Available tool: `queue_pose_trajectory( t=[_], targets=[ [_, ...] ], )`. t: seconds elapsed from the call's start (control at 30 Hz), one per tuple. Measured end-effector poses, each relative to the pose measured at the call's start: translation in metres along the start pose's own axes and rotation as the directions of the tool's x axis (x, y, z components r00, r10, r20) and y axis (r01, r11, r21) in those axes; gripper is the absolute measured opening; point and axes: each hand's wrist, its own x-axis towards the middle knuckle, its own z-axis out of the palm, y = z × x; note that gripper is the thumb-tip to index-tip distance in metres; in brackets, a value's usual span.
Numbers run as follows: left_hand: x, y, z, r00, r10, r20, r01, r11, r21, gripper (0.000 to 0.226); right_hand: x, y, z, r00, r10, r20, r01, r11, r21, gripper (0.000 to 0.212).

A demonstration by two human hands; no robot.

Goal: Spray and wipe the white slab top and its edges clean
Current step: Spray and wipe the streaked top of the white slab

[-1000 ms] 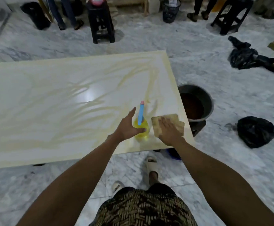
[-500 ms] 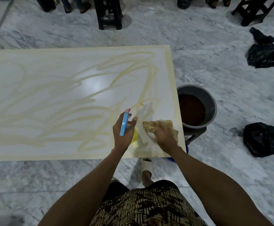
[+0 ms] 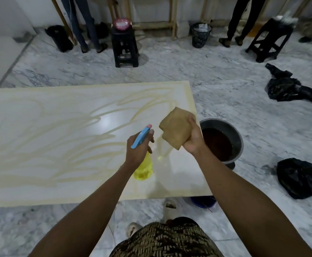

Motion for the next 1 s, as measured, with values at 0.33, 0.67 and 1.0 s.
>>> queue_pose_trajectory(
  t=[0.33,0.67,1.0],
  targets=[
    [0.022,0.057,-0.048,0.995,0.015,0.098,-0.032,0.985,0.171,0.056,0.009,0.011,0.064,0.998,-0.005,0.067,0.010,0.996,-0.084,0.062],
    [0.038,0.062,-0.071,0.994,-0.078,0.076,0.056,0.963,0.263,0.072,0.024,0.023,0.091,0.996,0.025,0.089,-0.009,0.984,-0.180,0.093],
    [0.041,0.064,-0.070,0.994,-0.102,0.044,0.085,0.952,0.294,0.096,0.009,0.020,0.109,0.992,0.050,0.112,-0.025,0.977,-0.214,0.072]
  ],
)
